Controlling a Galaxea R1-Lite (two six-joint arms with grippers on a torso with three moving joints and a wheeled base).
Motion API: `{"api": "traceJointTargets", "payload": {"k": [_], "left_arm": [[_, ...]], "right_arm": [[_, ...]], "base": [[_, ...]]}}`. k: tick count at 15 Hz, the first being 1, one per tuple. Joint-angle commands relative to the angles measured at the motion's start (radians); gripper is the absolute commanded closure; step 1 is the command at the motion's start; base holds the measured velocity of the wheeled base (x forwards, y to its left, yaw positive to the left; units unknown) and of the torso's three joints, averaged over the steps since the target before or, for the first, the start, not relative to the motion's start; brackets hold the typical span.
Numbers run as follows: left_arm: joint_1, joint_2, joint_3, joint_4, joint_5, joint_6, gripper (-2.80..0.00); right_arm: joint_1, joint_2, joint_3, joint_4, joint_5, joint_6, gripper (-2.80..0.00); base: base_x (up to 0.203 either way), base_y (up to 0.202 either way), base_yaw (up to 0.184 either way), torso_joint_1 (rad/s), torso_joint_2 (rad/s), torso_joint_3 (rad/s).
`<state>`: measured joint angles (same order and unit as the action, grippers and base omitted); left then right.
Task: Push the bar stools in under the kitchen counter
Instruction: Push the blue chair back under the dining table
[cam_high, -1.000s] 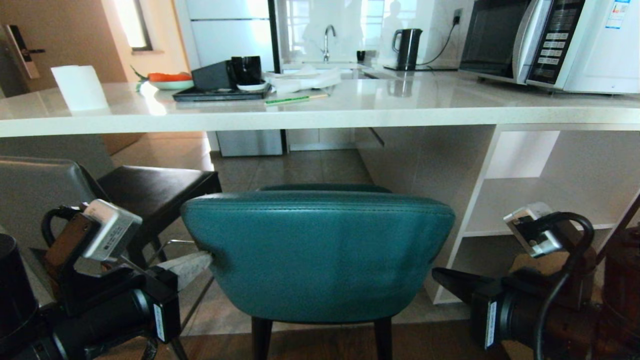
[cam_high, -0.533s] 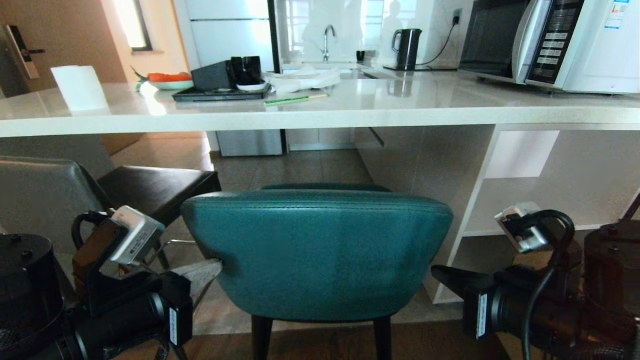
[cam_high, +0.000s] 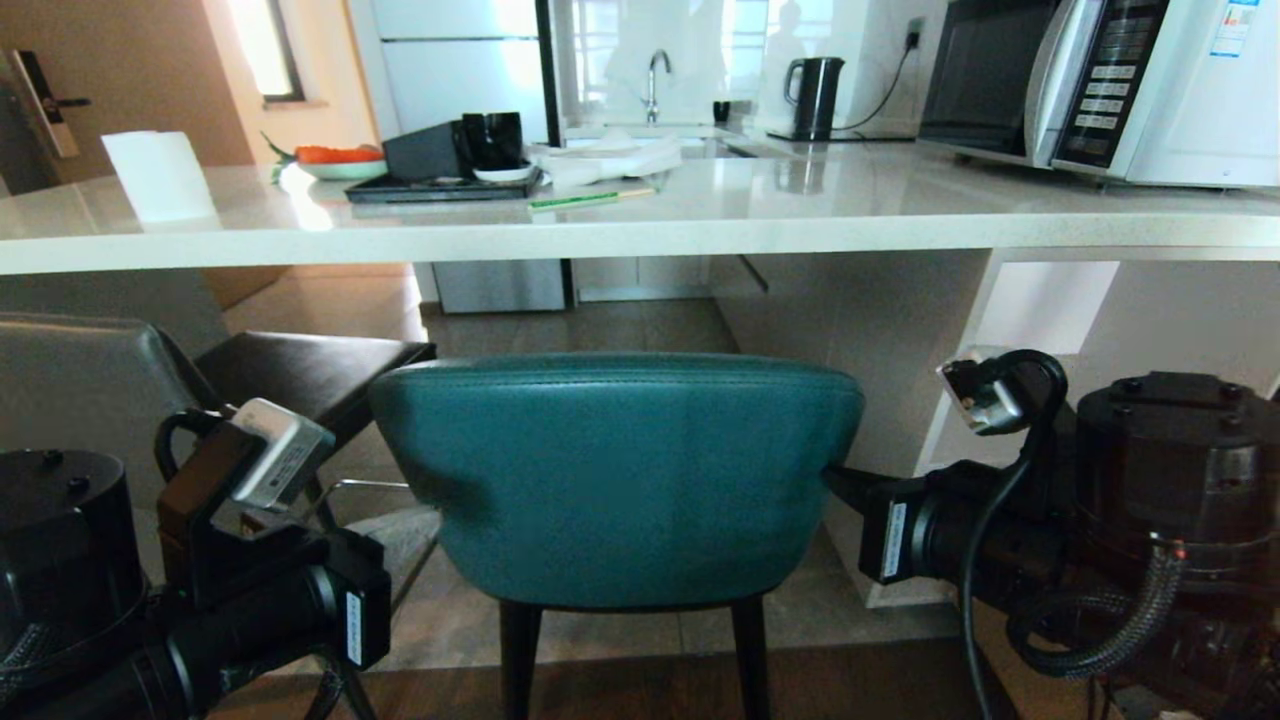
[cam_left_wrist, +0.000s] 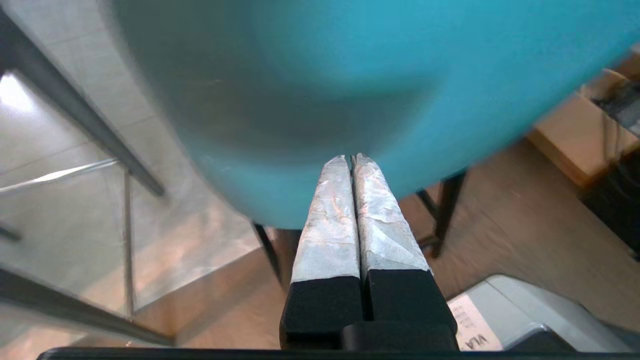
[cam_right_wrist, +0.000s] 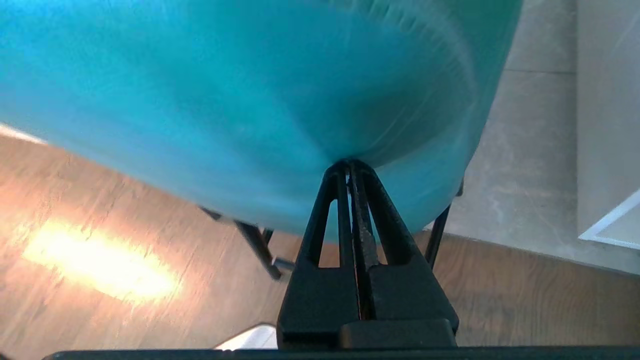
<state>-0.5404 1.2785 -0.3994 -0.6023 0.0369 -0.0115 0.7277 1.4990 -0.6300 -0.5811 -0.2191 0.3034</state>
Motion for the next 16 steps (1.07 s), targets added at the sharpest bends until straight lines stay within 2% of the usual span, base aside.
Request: {"api": "traceJointTargets", "payload": {"k": [1, 5, 9, 16], "left_arm": [[0.016, 0.004, -0.003, -0.004, 0.000, -0.001, 0.00], [0.100, 0.045, -0.025, -0.004, -0.001, 0.004, 0.00], [0.117, 0.131, -0.118, -0.004, 0.001, -0.001, 0.00], [0.125, 0.204, -0.159, -0.005, -0.012, -0.004, 0.00]], "right_arm": [[-0.003, 0.019, -0.001, 0.006, 0.000, 0.002, 0.00], [-0.054, 0.049, -0.021, 0.003, 0.001, -0.001, 0.00], [-0.157, 0.114, -0.119, 0.004, 0.001, 0.000, 0.00], [-0.172, 0.147, -0.146, 0.004, 0.000, 0.003, 0.00]], "base": [[0.000, 0.000, 0.000, 0.000, 0.00, 0.000], [0.000, 0.000, 0.000, 0.000, 0.00, 0.000], [0.000, 0.000, 0.000, 0.000, 0.00, 0.000], [0.000, 0.000, 0.000, 0.000, 0.00, 0.000]]}}
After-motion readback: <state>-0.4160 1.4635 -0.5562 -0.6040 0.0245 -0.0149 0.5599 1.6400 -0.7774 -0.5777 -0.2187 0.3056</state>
